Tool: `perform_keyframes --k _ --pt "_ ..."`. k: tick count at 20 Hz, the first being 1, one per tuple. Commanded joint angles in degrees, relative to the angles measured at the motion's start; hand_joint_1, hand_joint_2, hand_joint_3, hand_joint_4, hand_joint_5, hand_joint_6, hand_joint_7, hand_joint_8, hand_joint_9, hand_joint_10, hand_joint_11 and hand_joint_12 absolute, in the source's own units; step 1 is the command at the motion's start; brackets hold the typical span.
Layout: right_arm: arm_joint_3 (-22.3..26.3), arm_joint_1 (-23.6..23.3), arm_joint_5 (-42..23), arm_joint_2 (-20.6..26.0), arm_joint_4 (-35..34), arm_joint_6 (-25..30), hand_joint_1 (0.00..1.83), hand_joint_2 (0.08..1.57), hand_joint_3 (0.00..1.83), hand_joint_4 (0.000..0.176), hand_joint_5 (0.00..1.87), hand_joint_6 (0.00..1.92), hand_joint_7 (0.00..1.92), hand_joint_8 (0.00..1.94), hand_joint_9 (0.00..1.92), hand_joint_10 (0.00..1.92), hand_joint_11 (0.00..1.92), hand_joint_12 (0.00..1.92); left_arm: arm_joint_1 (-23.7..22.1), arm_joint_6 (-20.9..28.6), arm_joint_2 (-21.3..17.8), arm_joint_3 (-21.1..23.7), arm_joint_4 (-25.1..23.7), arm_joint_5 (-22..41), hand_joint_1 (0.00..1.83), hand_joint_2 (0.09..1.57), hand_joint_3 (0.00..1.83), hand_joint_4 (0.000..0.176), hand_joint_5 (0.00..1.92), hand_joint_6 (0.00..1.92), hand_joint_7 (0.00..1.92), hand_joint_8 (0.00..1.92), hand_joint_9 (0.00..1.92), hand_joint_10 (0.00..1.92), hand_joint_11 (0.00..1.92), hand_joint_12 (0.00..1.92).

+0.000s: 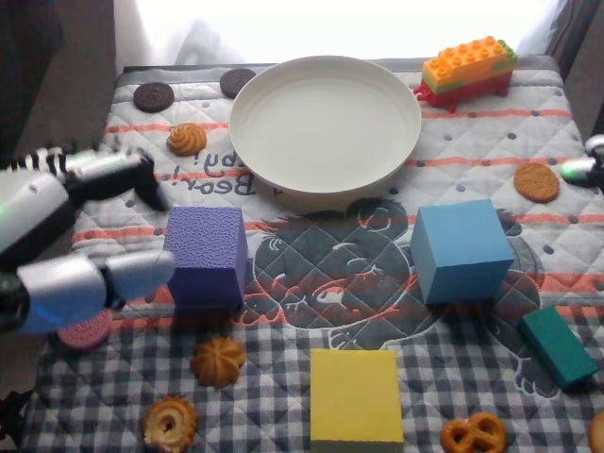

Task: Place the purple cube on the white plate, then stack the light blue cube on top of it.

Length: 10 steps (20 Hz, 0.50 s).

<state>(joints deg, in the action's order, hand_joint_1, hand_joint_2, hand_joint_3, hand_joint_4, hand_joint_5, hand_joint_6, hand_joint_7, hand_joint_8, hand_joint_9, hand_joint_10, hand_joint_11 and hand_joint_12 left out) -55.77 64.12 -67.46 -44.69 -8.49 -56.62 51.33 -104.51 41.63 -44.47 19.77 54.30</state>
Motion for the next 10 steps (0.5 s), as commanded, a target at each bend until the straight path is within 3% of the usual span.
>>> perform_keyframes --k 1,3,4,5,6,8,10 --pt "-0.38 -0.37 -6.88 -0.07 -0.88 0.13 0.23 1.30 0.00 0.088 0.40 0.00 0.35 0.00 0.34 0.00 0.20 0.43 -1.15 0.20 0.62 -0.80 -0.19 5.60 0.45 1.13 0.00 0.175 0.15 0.00 0.09 0.00 0.09 0.00 0.00 0.12" --pt "-0.38 -0.24 -6.88 -0.11 -0.81 0.18 0.23 1.30 0.00 0.093 0.39 0.00 0.33 0.00 0.33 0.00 0.23 0.37 -3.13 0.20 2.22 -2.66 -0.08 3.25 0.51 1.06 0.00 0.176 0.09 0.00 0.07 0.00 0.07 0.00 0.00 0.41" --pt "-0.38 -0.22 -6.88 -0.11 -0.80 0.24 0.23 1.31 0.00 0.096 0.38 0.00 0.33 0.00 0.33 0.00 0.23 0.37 -3.96 0.20 2.79 -3.37 -0.07 2.31 0.55 1.03 0.00 0.176 0.07 0.00 0.05 0.00 0.06 0.00 0.00 0.45" --pt "-0.39 -0.20 -6.88 -0.14 -0.79 0.25 0.24 1.31 0.00 0.093 0.39 0.00 0.34 0.00 0.33 0.00 0.24 0.37 -4.94 0.19 3.52 -4.27 -0.07 0.75 0.58 0.98 0.00 0.176 0.03 0.00 0.01 0.00 0.01 0.01 0.00 0.30" --pt "-0.40 -0.20 -6.88 -0.16 -0.78 0.26 0.23 1.31 0.00 0.095 0.39 0.00 0.34 0.00 0.34 0.01 0.25 0.37 -6.04 0.19 4.19 -5.13 -0.07 -0.88 0.61 0.95 0.00 0.176 0.02 0.00 0.00 0.00 0.01 0.00 0.00 0.32" --pt "-0.43 -0.19 -6.88 -0.19 -0.70 0.28 0.25 1.32 0.00 0.076 0.40 0.00 0.36 0.01 0.35 0.00 0.28 0.33 -8.42 0.18 6.37 -7.65 -0.22 -5.86 0.72 0.92 0.00 0.176 0.04 0.00 0.02 0.00 0.06 0.01 0.00 0.19" --pt "-0.43 -0.12 -6.88 -0.19 -0.65 0.29 0.26 1.32 0.00 0.079 0.39 0.00 0.36 0.00 0.35 0.00 0.28 0.31 -10.36 0.18 8.07 -9.95 -0.88 -10.87 0.74 0.91 0.00 0.176 0.01 0.00 0.02 0.00 0.16 0.00 0.00 0.51"
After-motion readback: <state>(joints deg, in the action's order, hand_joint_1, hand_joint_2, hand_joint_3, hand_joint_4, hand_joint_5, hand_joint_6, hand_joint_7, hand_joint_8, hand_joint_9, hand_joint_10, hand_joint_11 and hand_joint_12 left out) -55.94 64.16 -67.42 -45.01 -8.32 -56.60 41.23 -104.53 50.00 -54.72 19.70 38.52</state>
